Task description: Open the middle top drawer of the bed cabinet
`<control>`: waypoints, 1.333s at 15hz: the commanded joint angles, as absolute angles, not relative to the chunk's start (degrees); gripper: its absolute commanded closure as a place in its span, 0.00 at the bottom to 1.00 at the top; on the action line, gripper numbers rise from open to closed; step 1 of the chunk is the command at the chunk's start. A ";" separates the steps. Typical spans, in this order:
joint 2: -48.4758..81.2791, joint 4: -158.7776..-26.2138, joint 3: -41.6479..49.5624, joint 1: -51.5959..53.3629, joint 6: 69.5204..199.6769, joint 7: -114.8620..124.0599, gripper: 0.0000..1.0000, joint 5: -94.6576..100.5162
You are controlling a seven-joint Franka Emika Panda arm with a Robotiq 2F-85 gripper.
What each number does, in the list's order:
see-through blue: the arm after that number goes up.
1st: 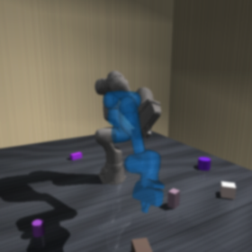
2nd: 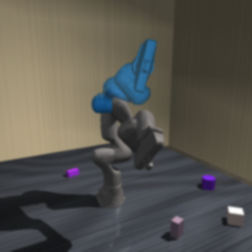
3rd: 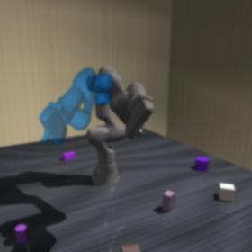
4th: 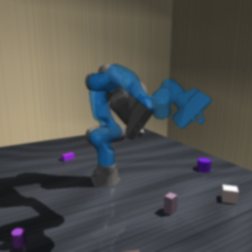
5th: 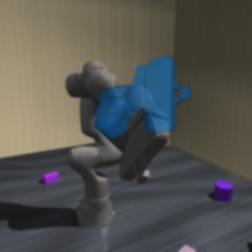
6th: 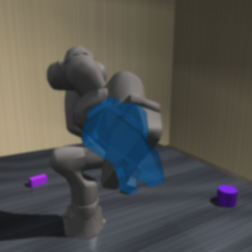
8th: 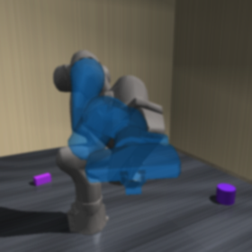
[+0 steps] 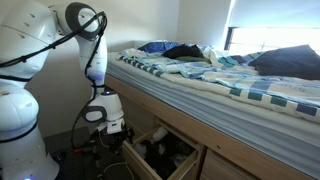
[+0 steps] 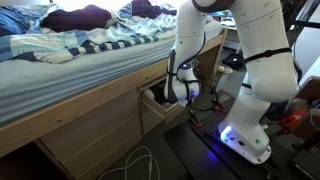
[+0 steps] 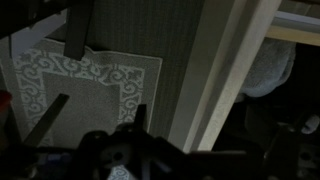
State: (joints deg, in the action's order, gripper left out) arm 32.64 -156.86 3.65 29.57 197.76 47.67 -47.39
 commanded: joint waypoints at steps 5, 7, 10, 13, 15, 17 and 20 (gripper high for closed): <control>24.37 -159.43 7.47 39.62 196.47 34.16 0.00 -64.83; 20.73 -162.51 7.86 41.06 197.35 33.73 0.00 -66.38; 20.16 -158.87 7.34 41.57 197.16 26.07 0.00 -74.61; 16.96 -158.91 7.93 42.80 197.83 21.36 0.00 -78.72; 12.58 -162.13 10.02 44.87 197.83 20.58 0.00 -77.56; 12.57 -158.85 10.66 44.20 197.84 13.99 0.00 -80.81; 8.50 -159.61 14.12 44.97 197.84 10.40 0.00 -78.99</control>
